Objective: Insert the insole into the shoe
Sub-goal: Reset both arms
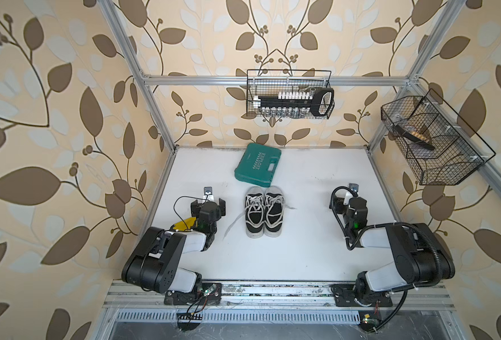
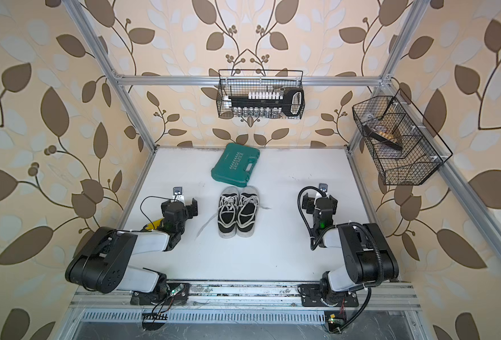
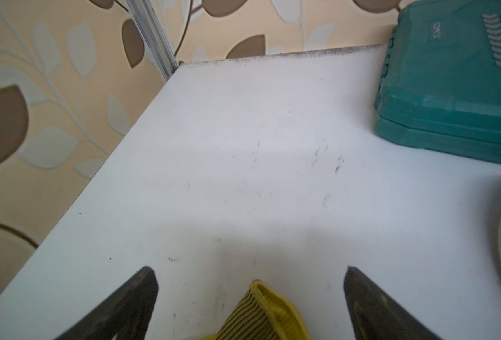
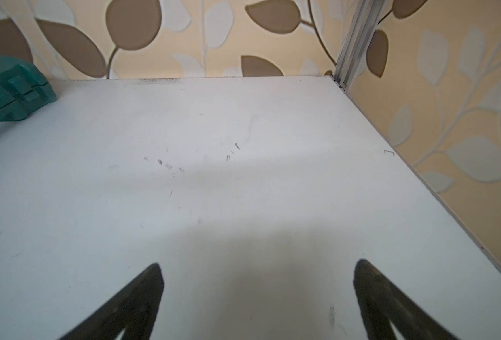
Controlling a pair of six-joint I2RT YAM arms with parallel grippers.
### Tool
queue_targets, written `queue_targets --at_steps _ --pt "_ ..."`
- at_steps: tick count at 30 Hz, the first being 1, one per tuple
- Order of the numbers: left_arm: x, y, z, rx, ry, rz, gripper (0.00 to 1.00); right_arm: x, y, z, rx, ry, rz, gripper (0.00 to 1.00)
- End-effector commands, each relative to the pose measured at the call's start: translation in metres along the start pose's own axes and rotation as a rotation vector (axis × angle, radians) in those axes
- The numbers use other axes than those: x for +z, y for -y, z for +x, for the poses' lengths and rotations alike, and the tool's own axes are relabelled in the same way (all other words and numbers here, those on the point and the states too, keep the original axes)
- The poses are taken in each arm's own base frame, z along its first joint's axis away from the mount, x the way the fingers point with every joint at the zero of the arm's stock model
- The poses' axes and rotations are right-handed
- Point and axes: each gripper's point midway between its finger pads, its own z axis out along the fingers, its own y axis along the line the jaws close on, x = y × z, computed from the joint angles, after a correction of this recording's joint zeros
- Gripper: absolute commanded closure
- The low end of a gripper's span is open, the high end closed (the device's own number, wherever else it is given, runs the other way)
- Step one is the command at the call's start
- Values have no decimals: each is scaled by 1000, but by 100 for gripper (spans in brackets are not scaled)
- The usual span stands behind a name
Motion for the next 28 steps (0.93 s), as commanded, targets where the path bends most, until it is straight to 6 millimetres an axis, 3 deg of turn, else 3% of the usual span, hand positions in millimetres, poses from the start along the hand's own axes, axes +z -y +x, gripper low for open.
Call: queue_targets --at_steps 1,4,8,10,15,28 --pt "10 5 -28 0 54 22 1 4 -3 -7 4 6 -12 1" --pt "9 1 -27 -23 54 22 1 4 -3 -8 4 6 -12 1" --pt "-7 2 -20 -65 149 92 1 3 -2 -9 8 9 -12 1" --pt "0 5 -19 -26 181 90 1 3 -2 -8 6 8 -12 1" --pt "20 3 -13 -72 18 124 1 4 -3 -8 6 6 -12 1" --pt "24 0 -11 -107 -20 169 1 4 -3 -9 6 7 -12 1"
